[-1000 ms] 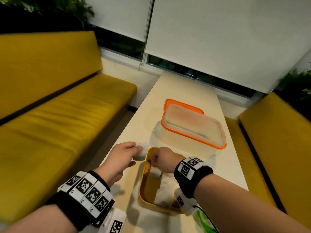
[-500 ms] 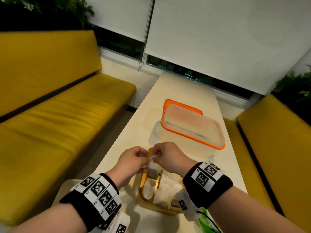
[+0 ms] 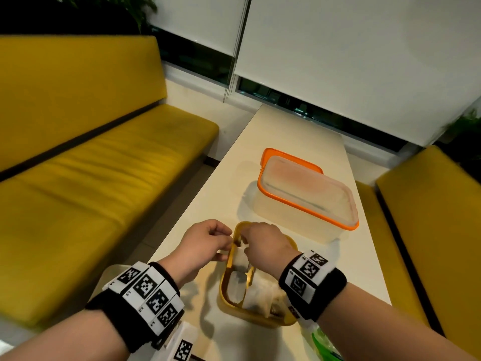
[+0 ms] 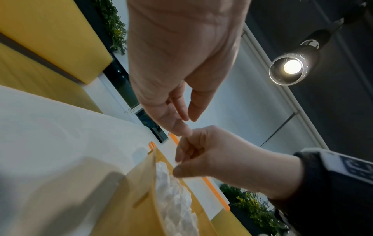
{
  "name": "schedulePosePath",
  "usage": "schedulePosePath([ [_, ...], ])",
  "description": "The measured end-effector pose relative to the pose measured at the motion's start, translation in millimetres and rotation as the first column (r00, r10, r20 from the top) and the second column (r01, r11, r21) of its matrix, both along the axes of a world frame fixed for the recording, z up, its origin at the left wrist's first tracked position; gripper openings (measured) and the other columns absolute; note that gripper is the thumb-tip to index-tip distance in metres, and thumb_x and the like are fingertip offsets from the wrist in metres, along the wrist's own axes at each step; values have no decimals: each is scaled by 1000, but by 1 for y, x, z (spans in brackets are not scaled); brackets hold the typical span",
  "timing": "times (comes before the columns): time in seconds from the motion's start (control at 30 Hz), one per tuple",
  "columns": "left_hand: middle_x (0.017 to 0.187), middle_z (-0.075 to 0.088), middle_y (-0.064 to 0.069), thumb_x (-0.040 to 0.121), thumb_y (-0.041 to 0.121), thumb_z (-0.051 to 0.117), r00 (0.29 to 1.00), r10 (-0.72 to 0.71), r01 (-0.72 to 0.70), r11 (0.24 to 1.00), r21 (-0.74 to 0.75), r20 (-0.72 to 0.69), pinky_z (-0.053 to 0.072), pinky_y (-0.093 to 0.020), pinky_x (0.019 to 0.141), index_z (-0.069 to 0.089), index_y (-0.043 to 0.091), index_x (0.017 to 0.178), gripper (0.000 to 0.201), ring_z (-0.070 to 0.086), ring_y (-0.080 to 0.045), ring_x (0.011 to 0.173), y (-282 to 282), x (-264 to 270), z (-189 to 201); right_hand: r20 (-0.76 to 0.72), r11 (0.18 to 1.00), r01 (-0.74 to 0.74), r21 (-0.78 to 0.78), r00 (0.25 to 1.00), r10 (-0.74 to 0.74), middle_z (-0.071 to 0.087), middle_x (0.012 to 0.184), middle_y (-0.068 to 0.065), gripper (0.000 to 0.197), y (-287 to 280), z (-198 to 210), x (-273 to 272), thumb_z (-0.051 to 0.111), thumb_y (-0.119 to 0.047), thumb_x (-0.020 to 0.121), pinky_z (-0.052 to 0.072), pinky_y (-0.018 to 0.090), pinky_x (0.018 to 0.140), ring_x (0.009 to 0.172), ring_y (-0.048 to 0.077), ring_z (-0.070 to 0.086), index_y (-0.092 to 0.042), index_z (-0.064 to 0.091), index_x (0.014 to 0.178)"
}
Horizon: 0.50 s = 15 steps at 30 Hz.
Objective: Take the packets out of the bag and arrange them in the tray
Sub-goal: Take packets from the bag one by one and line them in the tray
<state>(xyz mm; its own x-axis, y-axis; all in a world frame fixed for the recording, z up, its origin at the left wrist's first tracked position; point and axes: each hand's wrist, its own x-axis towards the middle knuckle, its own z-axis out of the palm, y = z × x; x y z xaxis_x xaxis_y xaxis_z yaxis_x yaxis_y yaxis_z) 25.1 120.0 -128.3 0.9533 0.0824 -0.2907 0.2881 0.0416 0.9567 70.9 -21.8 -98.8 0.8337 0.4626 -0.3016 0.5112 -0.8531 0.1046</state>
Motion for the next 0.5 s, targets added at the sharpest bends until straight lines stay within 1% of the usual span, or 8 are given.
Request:
schedulePosePath([
  [0.07,83,62,-13,86,-1,61,1000,20,-20,1000,-19,8,53,-25,54,65,6,89,8,63,-19,73,3,2,0,-177,989,-129,-67,977,116,64,96,7,16,4,-4,-8,61,-18,84,41,29,69,91,27,60,-12,65,99],
  [0.1,83,61,-13,86,-1,61,1000,20,-20,1000,-18,13,53,-24,53,65,5,89,8,63,-18,72,3,3,0,-253,976,-190,-109,954,158,65,94,7,17,5,-8,-13,63,-19,85,44,29,69,89,27,60,-10,67,98],
  [0.13,82,61,-13,85,0,61,1000,14,-14,1000,-9,19,53,-24,53,65,5,91,8,62,-18,71,3,3,0,-300,957,-243,-161,935,187,65,96,8,19,6,-13,-15,63,-22,86,45,30,70,90,27,60,-8,67,99],
  [0.2,81,61,-13,84,0,62,1000,-10,9,1000,27,19,52,-23,52,65,4,92,9,61,-17,70,2,3,-1,-319,917,-305,-258,922,217,64,101,10,25,9,-18,-20,64,-28,87,46,32,72,92,28,60,-8,65,103],
  [0.23,79,61,-12,84,0,62,1000,-23,22,999,43,13,52,-22,52,66,4,92,9,61,-17,69,1,3,-3,-311,910,-305,-280,926,215,64,101,9,28,10,-20,-21,65,-31,87,46,33,73,92,28,60,-9,64,104],
  [0.33,78,61,-13,83,-1,63,999,-37,38,999,32,-19,53,-25,55,65,7,86,9,61,-18,70,1,4,-10,-313,917,-250,-313,938,149,58,88,7,34,17,-22,-23,66,-40,84,48,36,74,82,28,57,-10,63,101],
  [0.4,77,61,-13,83,-1,64,999,-30,30,1000,0,-36,54,-26,55,65,7,86,9,60,-19,70,1,6,-13,-340,895,-275,-350,928,152,55,86,6,37,21,-23,-24,62,-40,87,48,36,75,78,26,53,-8,63,105],
  [0.5,77,60,-13,82,-2,64,999,-32,31,999,-19,-43,54,-27,55,65,6,86,9,60,-19,69,1,9,-15,-376,845,-346,-407,907,190,52,89,7,37,27,-19,-28,58,-35,91,44,34,73,79,24,49,-5,63,113],
])
